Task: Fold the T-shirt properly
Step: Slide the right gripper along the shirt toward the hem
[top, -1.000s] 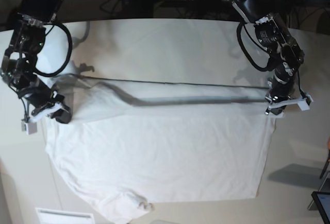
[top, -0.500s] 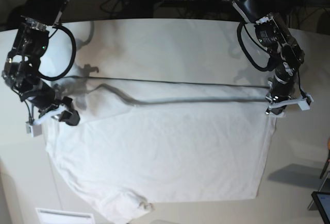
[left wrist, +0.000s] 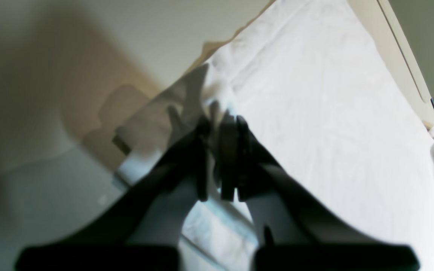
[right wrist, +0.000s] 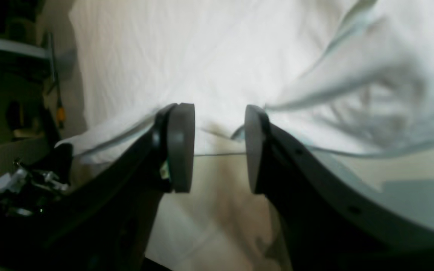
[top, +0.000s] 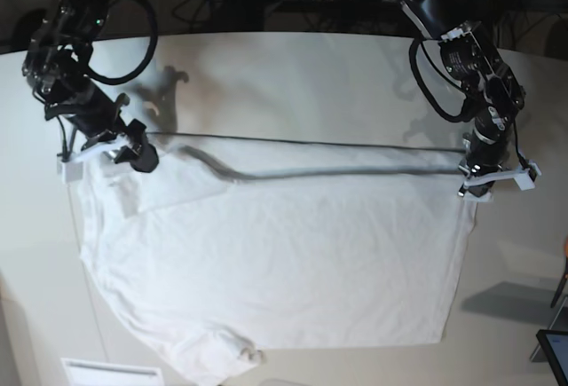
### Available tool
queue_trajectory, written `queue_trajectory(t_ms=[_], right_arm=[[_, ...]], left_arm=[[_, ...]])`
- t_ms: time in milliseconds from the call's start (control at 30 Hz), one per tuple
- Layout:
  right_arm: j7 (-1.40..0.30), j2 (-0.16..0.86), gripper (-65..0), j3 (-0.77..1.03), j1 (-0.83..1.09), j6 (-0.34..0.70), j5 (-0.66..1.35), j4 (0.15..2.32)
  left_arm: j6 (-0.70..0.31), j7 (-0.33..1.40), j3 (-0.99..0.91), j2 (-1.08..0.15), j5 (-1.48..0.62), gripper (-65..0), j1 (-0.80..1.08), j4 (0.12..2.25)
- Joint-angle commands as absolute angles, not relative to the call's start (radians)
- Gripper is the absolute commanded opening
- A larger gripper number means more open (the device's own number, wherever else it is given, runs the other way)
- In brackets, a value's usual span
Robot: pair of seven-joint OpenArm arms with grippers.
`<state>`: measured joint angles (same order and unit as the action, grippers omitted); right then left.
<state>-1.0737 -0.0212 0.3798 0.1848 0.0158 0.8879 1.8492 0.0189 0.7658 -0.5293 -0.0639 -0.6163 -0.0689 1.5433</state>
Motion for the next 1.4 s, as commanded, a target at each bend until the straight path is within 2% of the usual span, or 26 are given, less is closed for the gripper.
queue_trajectory(t_ms=[0, 400, 1367], right_arm=[[-1.059, -0.030, -43.4, 0.380, 0.179, 0.007, 0.915, 1.865], [-1.058, -0.076, -43.4, 0.372, 0.185, -0.002, 0.917, 1.753], [-1.066, -0.087, -44.0, 0.372, 0.087, -0.002, 0.918, 1.661]], left_arm=[[0.007, 0.743, -0.530, -0.081, -0.619, -65.0, -0.084, 1.567], [0.005, 0.743, -0.530, -0.079, -0.619, -65.0, -0.091, 1.560], [0.005, 0.743, -0.530, -0.071, -0.619, -65.0, -0.091, 1.558]])
